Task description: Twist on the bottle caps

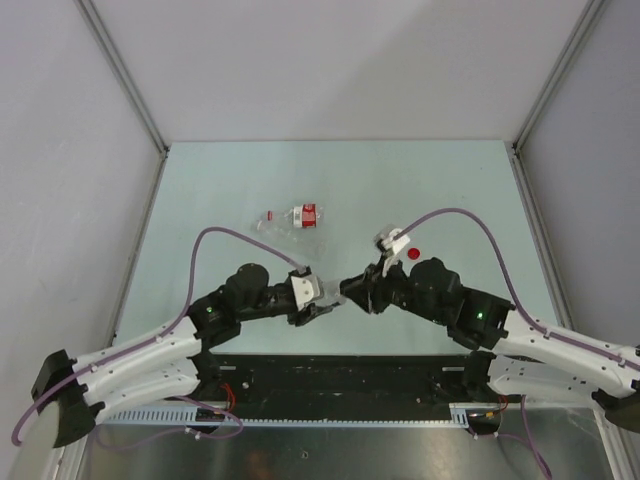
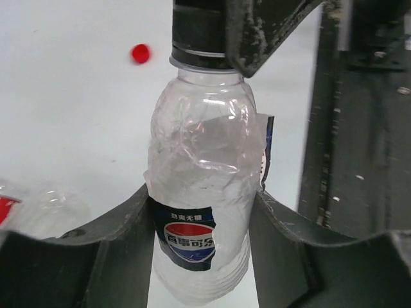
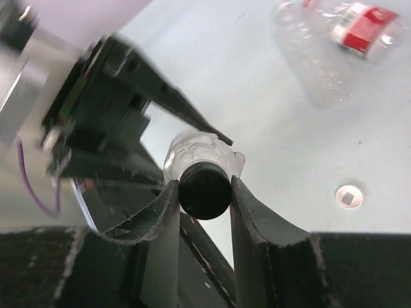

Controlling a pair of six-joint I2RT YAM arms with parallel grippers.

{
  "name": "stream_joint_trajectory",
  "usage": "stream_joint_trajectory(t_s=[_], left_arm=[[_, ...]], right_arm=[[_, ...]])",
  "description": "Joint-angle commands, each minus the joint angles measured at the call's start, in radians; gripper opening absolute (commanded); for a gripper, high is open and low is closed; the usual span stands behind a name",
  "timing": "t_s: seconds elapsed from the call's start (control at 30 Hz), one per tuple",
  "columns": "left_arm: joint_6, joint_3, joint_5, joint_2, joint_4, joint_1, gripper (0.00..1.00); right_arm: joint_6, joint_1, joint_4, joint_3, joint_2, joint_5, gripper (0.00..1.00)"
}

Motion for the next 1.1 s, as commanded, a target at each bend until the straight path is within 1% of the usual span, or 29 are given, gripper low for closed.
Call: stream_joint_trajectory(t_s=[0.0, 0.13, 0.23, 0.3, 0.4, 0.5, 0.67, 0.8, 0.83, 0.87, 0.9, 0.93, 0.97, 1.0, 1.03, 1.07], left_arm=[[-0.016, 0.11, -0.298, 0.072, 0.252, -0.04, 0.0], [-0.051, 0.114, -0.464, 0.154, 0.375, -0.096, 0.0], [-0.067, 0.103, -0.559, 0.197, 0.462, -0.156, 0.0], [-0.053, 0.101, -0.661, 0.229, 0.512, -0.206, 0.0], [-0.04, 0.118, -0.805, 0.285, 0.553, -0.254, 0.0], [-0.045, 0.128, -0.872, 0.33, 0.573, -0.28, 0.0], [-0.041, 0.121, -0.942, 0.376, 0.614, -0.311, 0.0], [-0.046, 0.106, -0.924, 0.385, 0.626, -0.319, 0.0], [-0.049, 0.104, -0.921, 0.387, 0.627, -0.319, 0.04], [-0.053, 0.102, -0.921, 0.387, 0.627, -0.319, 0.11], [-0.057, 0.1, -0.922, 0.387, 0.627, -0.319, 0.24], [-0.068, 0.095, -0.92, 0.384, 0.626, -0.319, 0.42], [-0.078, 0.09, -0.915, 0.378, 0.626, -0.32, 0.63], [-0.092, 0.084, -0.908, 0.369, 0.626, -0.32, 0.79], [-0.107, 0.076, -0.901, 0.357, 0.626, -0.319, 0.9], [-0.132, 0.068, -0.895, 0.342, 0.626, -0.319, 0.95]], right_arm=[[0.548, -0.02, 0.068, 0.003, 0.07, 0.382, 0.0], [0.734, -0.023, 0.093, 0.005, 0.145, 0.637, 0.0], [0.803, -0.034, 0.142, 0.005, 0.204, 0.824, 0.0], [0.833, -0.053, 0.155, 0.018, 0.245, 0.884, 0.0], [0.872, -0.086, 0.138, 0.049, 0.305, 0.899, 0.0], [0.893, -0.108, 0.124, 0.065, 0.339, 0.893, 0.0], [0.919, -0.155, 0.077, 0.08, 0.35, 0.876, 0.0], [0.844, -0.174, 0.117, 0.08, 0.339, 0.841, 0.0], [0.795, -0.176, 0.148, 0.08, 0.335, 0.832, 0.0], [0.752, -0.176, 0.165, 0.08, 0.332, 0.821, 0.0], [0.702, -0.178, 0.206, 0.08, 0.326, 0.809, 0.0], [0.635, -0.179, 0.241, 0.081, 0.322, 0.806, 0.0], [0.584, -0.179, 0.27, 0.08, 0.317, 0.805, 0.0], [0.509, -0.182, 0.3, 0.08, 0.313, 0.802, 0.0], [0.441, -0.187, 0.326, 0.08, 0.309, 0.802, 0.0], [0.378, -0.195, 0.352, 0.08, 0.306, 0.798, 0.0]])
